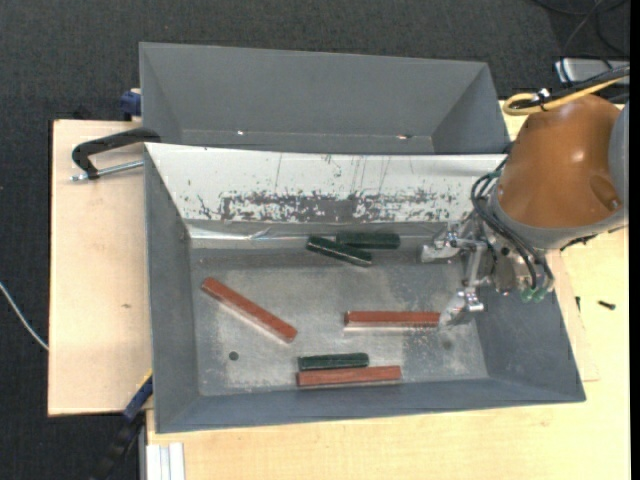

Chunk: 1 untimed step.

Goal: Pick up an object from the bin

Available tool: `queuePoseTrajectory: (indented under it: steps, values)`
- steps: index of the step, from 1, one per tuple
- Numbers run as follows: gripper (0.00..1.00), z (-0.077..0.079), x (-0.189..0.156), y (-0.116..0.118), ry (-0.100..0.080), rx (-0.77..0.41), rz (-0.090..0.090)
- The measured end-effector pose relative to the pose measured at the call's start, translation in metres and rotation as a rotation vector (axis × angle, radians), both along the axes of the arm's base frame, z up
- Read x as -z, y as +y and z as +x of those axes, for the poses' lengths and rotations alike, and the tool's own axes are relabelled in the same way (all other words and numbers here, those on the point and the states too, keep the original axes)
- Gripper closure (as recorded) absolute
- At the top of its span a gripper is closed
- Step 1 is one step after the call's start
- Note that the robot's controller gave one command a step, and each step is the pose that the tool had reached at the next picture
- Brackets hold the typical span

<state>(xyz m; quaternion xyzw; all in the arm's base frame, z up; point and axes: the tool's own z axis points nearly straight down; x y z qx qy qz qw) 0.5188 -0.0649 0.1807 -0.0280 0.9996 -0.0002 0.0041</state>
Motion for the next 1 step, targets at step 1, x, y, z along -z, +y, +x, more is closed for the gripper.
queuePoseTrajectory:
  steps: [1]
  values:
    - [1.0, 0.009, 0.0837, 0.002, 0.006, -0.041, 0.001]
